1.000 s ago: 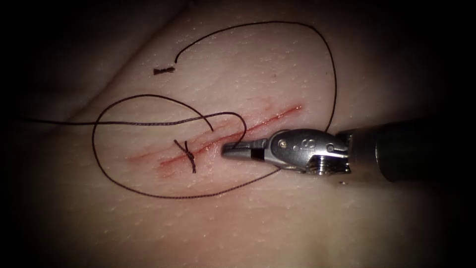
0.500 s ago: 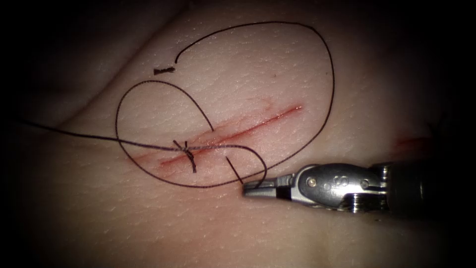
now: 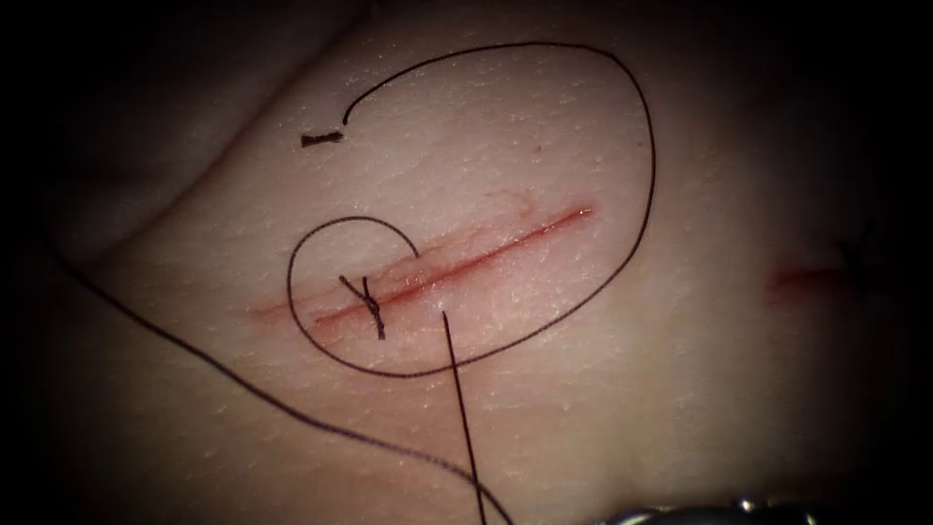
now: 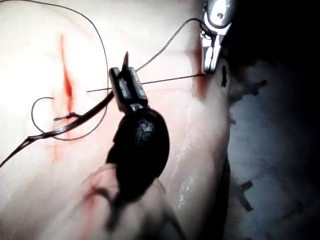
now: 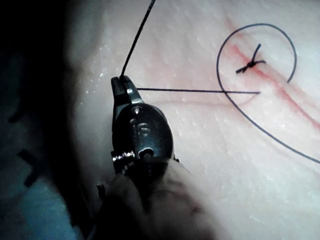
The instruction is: Wound Closure
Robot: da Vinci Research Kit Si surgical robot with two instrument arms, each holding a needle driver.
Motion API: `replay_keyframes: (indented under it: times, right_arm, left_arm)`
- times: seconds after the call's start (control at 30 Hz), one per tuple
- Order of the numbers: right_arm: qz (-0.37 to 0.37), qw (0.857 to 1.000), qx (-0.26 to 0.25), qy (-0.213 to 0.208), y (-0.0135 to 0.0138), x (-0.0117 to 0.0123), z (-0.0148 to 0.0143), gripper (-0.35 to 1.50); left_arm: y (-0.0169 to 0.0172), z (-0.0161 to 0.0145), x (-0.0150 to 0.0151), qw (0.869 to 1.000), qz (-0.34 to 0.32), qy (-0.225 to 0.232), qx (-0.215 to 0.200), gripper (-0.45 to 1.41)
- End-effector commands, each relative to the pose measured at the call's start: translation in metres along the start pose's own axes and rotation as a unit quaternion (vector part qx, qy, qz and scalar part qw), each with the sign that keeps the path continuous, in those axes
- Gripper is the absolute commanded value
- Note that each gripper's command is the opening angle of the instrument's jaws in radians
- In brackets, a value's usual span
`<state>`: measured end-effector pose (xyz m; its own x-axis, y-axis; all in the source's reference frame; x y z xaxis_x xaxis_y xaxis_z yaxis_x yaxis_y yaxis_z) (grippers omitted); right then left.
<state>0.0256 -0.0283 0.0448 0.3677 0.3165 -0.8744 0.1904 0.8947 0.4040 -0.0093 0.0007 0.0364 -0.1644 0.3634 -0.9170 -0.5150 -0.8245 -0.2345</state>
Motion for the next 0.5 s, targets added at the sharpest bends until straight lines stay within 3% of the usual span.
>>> replay_keyframes:
  times: [0.03,0.17,0.2,0.27,0.33,0.5]
  right_arm:
    - [-0.003,1.0,0.007,0.003,-0.002,0.0007,0.0012,-0.35]
    - [-0.017,1.0,0.007,0.003,-0.002,0.0016,0.002,-0.35]
    - [-0.018,1.0,0.005,0.003,-0.0015,0.0017,0.0021,-0.21]
    - [-0.022,1.0,0.002,0.003,0.0006,0.0013,0.0022,0.66]
    - [-0.026,1.0,-0.011,-0.001,0.0026,0.0011,0.0018,1.05]
    - [-0.062,0.997,-0.041,-0.016,0.0068,0.001,0.0002,1.33]
  left_arm:
    - [0.0007,0.0004,-0.0007,1.0,0.0,-0.002,-0.005,-0.45]
    - [0.0008,0.0008,-0.001,1.0,0.0,-0.001,-0.009,-0.45]
    - [0.0009,0.0009,-0.001,1.0,0.001,-0.001,-0.01,-0.45]
    - [0.001,0.001,-0.0011,1.0,0.001,-0.003,-0.013,-0.45]
    - [0.0011,0.001,-0.0011,1.0,0.002,-0.004,-0.015,-0.45]
    - [0.0011,0.0009,-0.0014,1.0,0.003,-0.006,-0.017,-0.45]
